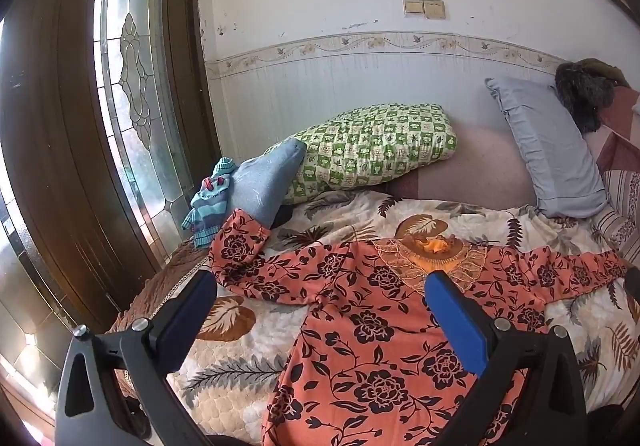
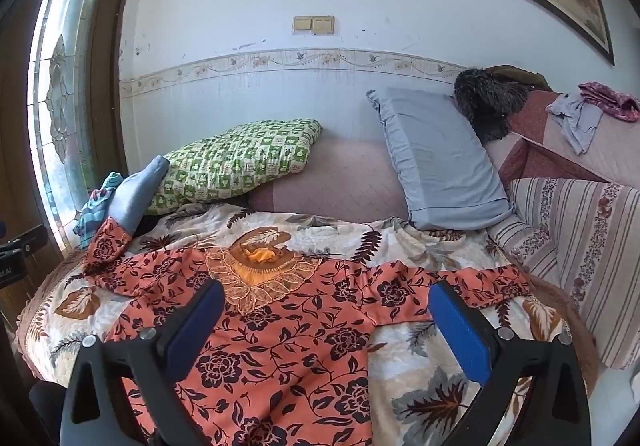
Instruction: Fold small clothes
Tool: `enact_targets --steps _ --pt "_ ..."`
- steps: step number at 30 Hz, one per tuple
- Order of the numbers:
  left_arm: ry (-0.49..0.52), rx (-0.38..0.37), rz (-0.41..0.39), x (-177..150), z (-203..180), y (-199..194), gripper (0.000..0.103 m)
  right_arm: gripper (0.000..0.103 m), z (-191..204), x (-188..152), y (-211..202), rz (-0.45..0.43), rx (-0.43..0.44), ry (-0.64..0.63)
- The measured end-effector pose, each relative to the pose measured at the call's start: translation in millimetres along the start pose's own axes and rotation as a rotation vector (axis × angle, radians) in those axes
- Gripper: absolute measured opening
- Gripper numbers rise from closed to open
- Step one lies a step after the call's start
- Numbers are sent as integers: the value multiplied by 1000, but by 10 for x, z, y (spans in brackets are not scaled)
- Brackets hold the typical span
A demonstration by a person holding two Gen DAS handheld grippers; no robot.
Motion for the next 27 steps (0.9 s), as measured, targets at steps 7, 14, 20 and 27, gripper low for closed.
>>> enact_targets --steps 7,14,20,27 --pt "12 -4 -7 -13 -46 -15 103 103 -21 -14 31 8 -15 -3" --pt "33 -10 11 -34 -110 25 103 103 -47 -29 73 21 -24 -2" --pt "43 -15 14 -39 -150 51 103 103 -46 -7 102 26 -32 -5" --pt "46 -20 34 -65 -176 145 103 103 -30 -43 170 43 -36 -11"
Point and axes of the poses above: each gripper's, at about its wrist camera, not at the fingertips, and y roughly the way its jaws point, z to its left, x to its top, the point moved 7 cm from there along y, roughly the way its jaws point, and after that the axes turned 4 degrees about x, right-handed, at the moved point
